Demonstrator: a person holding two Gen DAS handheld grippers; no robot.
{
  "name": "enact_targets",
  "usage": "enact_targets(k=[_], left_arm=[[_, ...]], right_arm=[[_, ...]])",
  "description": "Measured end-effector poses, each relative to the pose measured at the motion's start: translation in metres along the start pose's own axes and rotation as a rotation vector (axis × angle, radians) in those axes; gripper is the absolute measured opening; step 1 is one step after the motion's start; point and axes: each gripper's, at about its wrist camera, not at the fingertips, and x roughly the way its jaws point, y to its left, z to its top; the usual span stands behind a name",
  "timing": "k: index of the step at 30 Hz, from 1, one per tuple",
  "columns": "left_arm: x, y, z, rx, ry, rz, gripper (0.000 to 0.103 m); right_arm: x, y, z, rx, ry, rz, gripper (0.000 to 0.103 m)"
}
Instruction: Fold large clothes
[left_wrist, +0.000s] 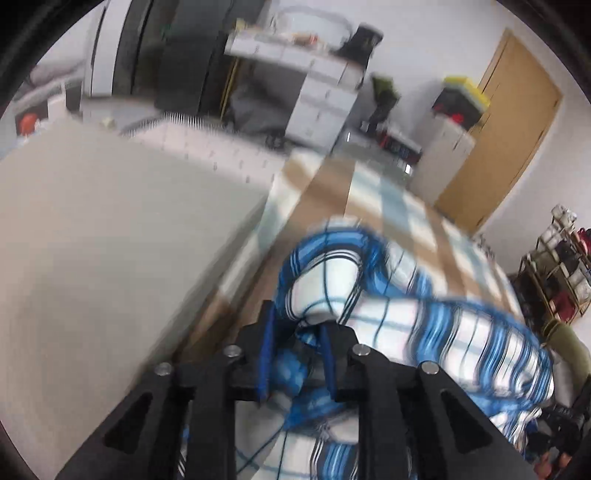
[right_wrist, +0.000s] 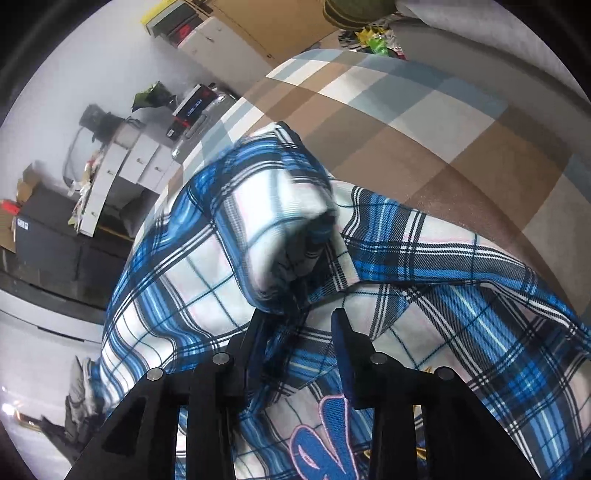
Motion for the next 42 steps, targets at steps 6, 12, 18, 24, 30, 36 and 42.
enact_targets(k=[6, 12, 18, 24, 30, 36, 42], left_arm=[[-0.026, -0.003, -0.005, -0.018, -0.005, -0.094, 0.048], [-0.047, -0.008, -0.011, 0.144, -0.008, 0.024, 0.060], [-0.014, -0.036, -0.025, 0.458, 0.055, 0.229, 0.060], [0.001, -0.026, -0.012, 0.439, 0.056, 0.273, 0.003], [-0.043, 0.023, -0.002, 0.126, -0.044, 0.133, 0.002], [-0.062, 0.062, 0.002, -0.011, -0.080, 0.128, 0.001], [-0.040, -0.011, 0.001, 0.276, 0.033, 0.026, 0.065]], right_arm=[[-0.017, -0.023, 0.010, 0.120, -0.032, 0.041, 0.043], [-0.030, -0.026, 0.015, 0.147, -0.073, 0.116, 0.043], [-0.021, -0.010, 0.019, 0.108, -0.061, 0.170, 0.043], [-0.013, -0.013, 0.031, 0.095, -0.108, 0.109, 0.006], [-0.015, -0.032, 0.034, 0.168, -0.140, 0.027, 0.004], [-0.005, -0.033, 0.034, 0.161, -0.097, -0.022, 0.004], [-0.009, -0.033, 0.032, 0.155, -0.096, -0.032, 0.007]])
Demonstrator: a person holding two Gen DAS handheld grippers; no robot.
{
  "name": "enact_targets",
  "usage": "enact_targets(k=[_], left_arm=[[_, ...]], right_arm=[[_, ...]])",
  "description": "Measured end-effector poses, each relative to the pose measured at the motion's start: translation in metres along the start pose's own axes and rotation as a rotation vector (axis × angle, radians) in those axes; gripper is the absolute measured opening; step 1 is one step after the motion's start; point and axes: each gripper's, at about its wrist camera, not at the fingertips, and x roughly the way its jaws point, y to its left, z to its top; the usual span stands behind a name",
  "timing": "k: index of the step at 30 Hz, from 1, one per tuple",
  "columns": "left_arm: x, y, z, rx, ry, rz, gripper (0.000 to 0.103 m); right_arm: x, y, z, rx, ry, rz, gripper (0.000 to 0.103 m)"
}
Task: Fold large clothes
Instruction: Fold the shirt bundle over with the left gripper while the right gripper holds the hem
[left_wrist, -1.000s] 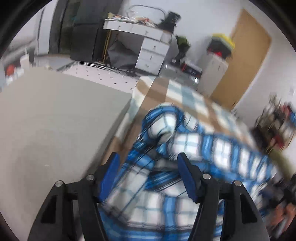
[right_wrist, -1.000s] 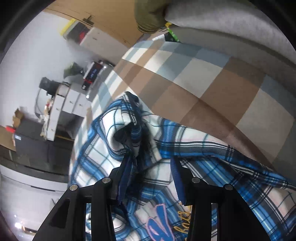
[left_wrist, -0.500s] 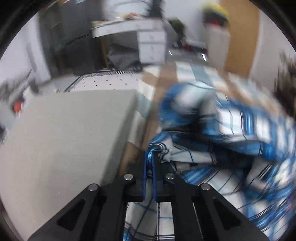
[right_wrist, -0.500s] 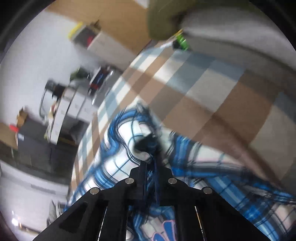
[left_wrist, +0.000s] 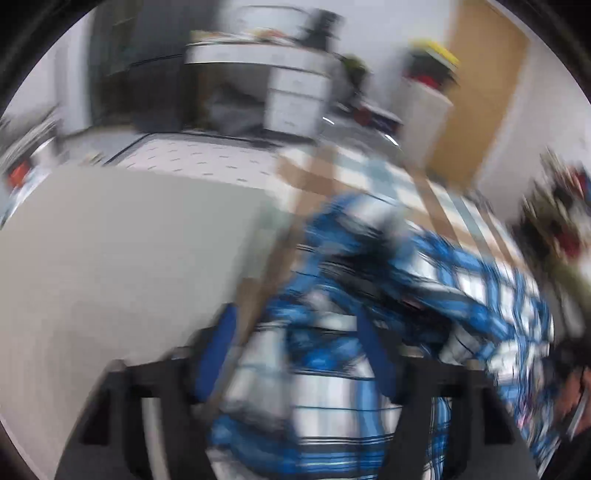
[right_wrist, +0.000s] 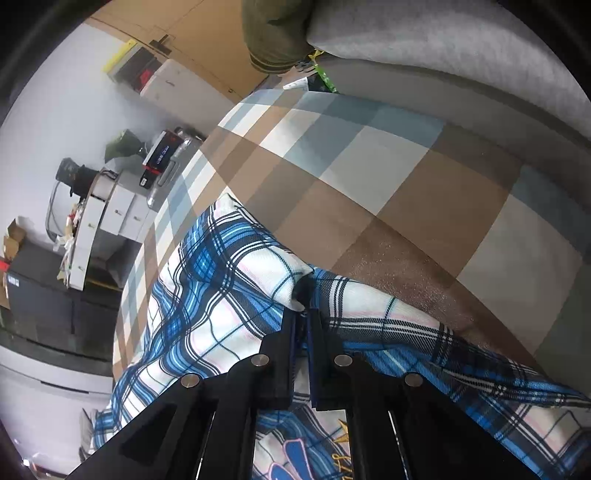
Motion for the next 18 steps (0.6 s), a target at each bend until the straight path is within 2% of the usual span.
enact_targets(k=[3, 4, 5, 6, 7, 8, 10, 11, 14, 18], left_arm=[[0.024, -0.026, 0.014, 0.085, 0.027, 0.037, 0.065], [0.029, -0.027, 0.020, 0.078, 0.026, 0.035, 0.063], [0.037, -0.029, 0.028, 0.060, 0.019, 0.016, 0.054], [0.043, -0.030, 0.035, 0.051, 0.014, 0.003, 0.015], [0.045, -0.031, 0.038, 0.053, 0.020, 0.004, 0.000], [0.047, -0.035, 0.043, 0.068, 0.013, 0.006, 0.000], [0.030, -0.040, 0.049, 0.109, -0.068, 0.008, 0.000], [0.017, -0.041, 0.049, 0.134, -0.090, -0.002, 0.000], [0.005, -0.046, 0.059, 0.174, -0.145, -0.011, 0.000], [0.010, -0.040, 0.069, 0.152, -0.146, -0.043, 0.000]], right_arm=[[-0.005, 0.000, -0.002, -0.013, -0.008, -0.010, 0.011], [-0.008, 0.001, -0.003, -0.019, -0.013, -0.013, 0.016], [-0.013, 0.004, -0.004, -0.033, -0.028, -0.024, 0.020], [-0.021, 0.008, -0.006, -0.057, -0.062, -0.038, 0.029], [-0.030, 0.014, -0.008, -0.090, -0.102, -0.049, 0.034], [-0.036, 0.019, -0.009, -0.123, -0.130, -0.051, 0.037], [-0.046, 0.030, -0.012, -0.185, -0.180, -0.047, 0.045], [-0.047, 0.033, -0.013, -0.196, -0.185, -0.041, 0.046], [-0.041, 0.036, -0.014, -0.199, -0.145, -0.029, 0.046], [-0.036, 0.040, -0.017, -0.215, -0.125, -0.037, 0.046]])
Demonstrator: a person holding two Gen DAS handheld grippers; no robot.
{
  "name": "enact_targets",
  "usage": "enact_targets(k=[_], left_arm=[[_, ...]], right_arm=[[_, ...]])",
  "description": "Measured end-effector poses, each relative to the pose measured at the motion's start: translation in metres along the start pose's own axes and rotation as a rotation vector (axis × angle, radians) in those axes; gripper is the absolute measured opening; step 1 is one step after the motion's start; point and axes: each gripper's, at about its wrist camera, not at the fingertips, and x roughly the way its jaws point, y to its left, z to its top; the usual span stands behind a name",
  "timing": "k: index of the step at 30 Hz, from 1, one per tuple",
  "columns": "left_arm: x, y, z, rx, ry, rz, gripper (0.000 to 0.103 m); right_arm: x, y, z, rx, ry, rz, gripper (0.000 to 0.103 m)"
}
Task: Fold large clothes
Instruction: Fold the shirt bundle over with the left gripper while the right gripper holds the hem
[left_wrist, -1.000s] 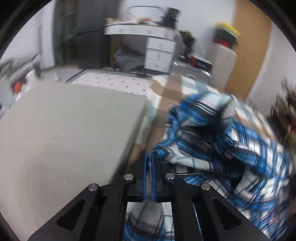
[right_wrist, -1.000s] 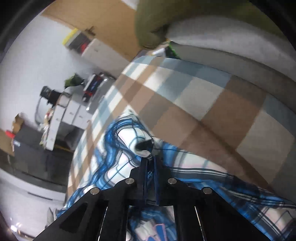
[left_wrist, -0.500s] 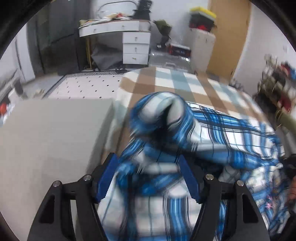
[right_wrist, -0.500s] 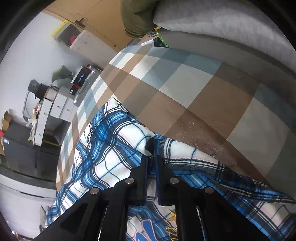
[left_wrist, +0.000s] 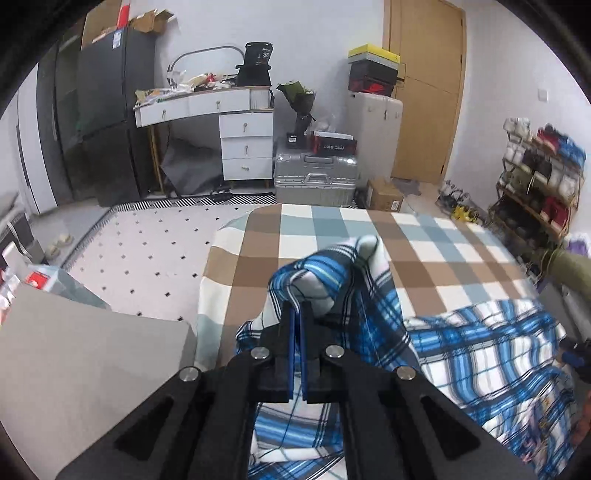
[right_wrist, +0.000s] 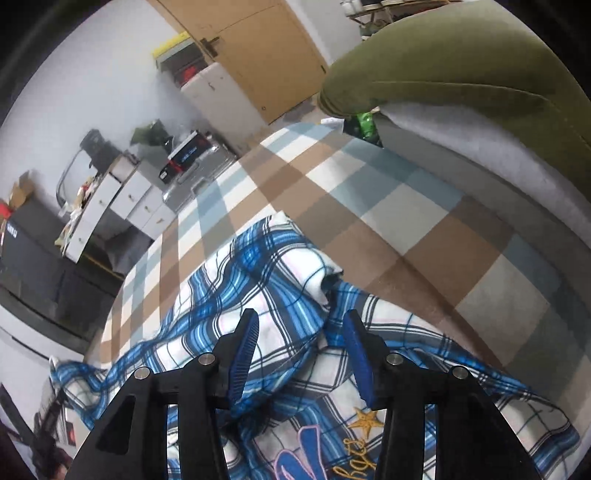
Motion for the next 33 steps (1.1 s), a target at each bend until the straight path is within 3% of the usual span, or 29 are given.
enact_targets(k=[3, 5, 6, 7, 8, 11, 12, 13, 19, 22, 27, 31, 33], left_arm=[[0.016, 0.005, -0.006, -0.017, 0.075, -0.002, 0.002], [0.025, 0.006, -0.016, -0.028, 0.140, -0.061, 0.022], [0.029, 0.005, -0.020, -0.031, 0.167, -0.078, 0.042], [0.031, 0.004, -0.023, -0.031, 0.186, -0.077, 0.052], [0.034, 0.003, -0.025, -0.031, 0.198, -0.059, 0.052], [0.045, 0.005, -0.025, -0.066, 0.220, -0.033, 0.046], [0.047, 0.006, -0.024, -0.083, 0.214, -0.045, 0.010], [0.048, 0.005, -0.022, -0.083, 0.219, -0.037, 0.000], [-0.005, 0.008, -0.002, 0.020, 0.055, 0.014, 0.000], [-0.019, 0.023, -0.001, 0.058, 0.041, 0.039, 0.000], [-0.009, 0.037, -0.036, 0.123, 0.142, 0.143, 0.000], [-0.005, 0.031, -0.067, 0.152, 0.246, 0.169, 0.000], [-0.010, 0.030, -0.078, 0.113, 0.277, 0.154, 0.000]], right_arm=[[-0.001, -0.001, 0.000, 0.011, -0.001, 0.003, 0.046], [0.000, -0.005, 0.001, 0.027, 0.002, 0.001, 0.046], [0.000, -0.007, 0.001, 0.036, 0.005, 0.002, 0.046], [0.000, -0.007, 0.002, 0.040, 0.007, 0.002, 0.046], [0.000, -0.008, 0.002, 0.042, 0.009, 0.004, 0.046], [0.001, -0.005, 0.001, 0.032, 0.011, 0.004, 0.046], [0.002, -0.004, 0.000, 0.027, 0.013, 0.004, 0.046], [0.002, -0.004, 0.000, 0.025, 0.014, 0.004, 0.046], [0.003, -0.005, 0.001, 0.032, 0.021, 0.001, 0.046], [0.002, -0.006, 0.002, 0.035, 0.020, 0.005, 0.046], [0.002, -0.009, 0.002, 0.049, 0.029, 0.004, 0.046], [0.002, -0.008, 0.002, 0.042, 0.031, 0.006, 0.046], [0.002, -0.006, 0.001, 0.037, 0.033, 0.008, 0.046]])
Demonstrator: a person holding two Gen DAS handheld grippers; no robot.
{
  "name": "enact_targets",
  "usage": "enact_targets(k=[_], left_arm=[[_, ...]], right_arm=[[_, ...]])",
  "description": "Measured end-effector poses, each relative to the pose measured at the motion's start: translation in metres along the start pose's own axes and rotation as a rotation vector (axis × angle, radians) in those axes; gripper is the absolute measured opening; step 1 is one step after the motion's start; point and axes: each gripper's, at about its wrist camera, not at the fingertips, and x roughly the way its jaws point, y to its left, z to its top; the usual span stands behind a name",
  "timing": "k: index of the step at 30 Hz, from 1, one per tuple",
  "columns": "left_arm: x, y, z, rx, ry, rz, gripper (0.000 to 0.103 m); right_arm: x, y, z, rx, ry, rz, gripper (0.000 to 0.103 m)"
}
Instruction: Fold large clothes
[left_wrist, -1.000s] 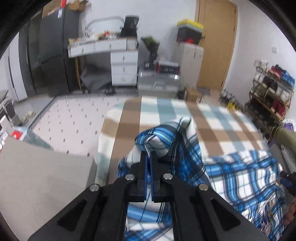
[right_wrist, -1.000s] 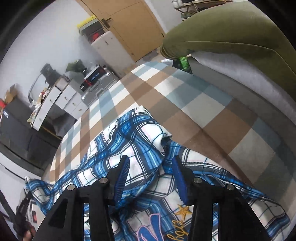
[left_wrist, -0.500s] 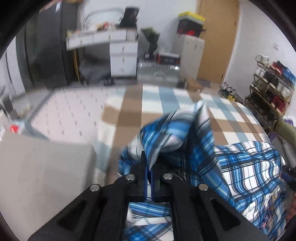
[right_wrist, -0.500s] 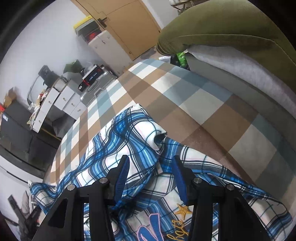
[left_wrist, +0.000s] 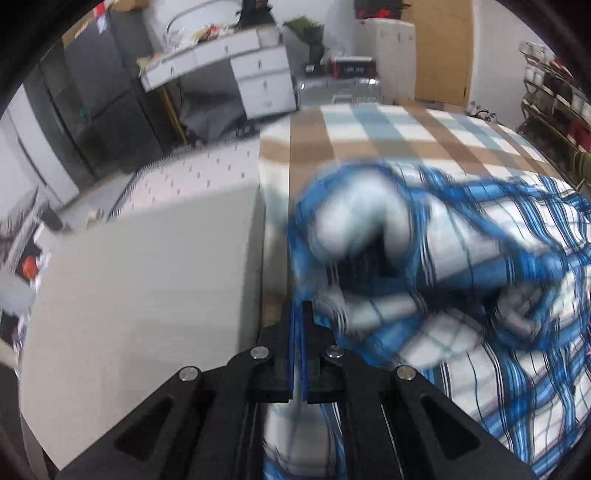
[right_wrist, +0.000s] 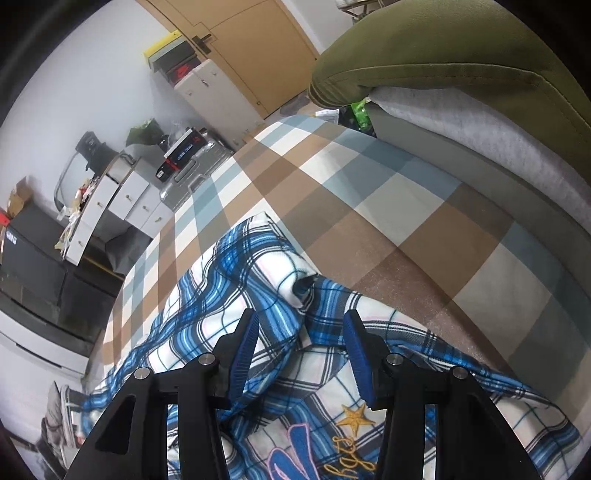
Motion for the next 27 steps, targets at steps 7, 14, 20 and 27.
enact_targets(k=[7, 14, 20, 27], left_arm=[[-0.072, -0.017, 0.019, -0.029, -0.215, -0.216, 0.065], [-0.050, -0.039, 0.076, -0.052, -0.315, -0.146, 0.068], [0.037, -0.053, 0.042, 0.044, -0.068, -0.051, 0.013], [0.046, -0.044, 0.022, -0.021, -0.045, -0.082, 0.013]], right_arm=[[-0.002, 0.002, 0.000, -0.010, -0.007, 0.009, 0.046], [-0.001, -0.011, 0.005, 0.055, 0.002, 0.035, 0.046], [0.016, -0.033, 0.012, 0.162, 0.063, 0.053, 0.048], [0.026, -0.023, 0.021, 0.224, 0.069, 0.230, 0.049]])
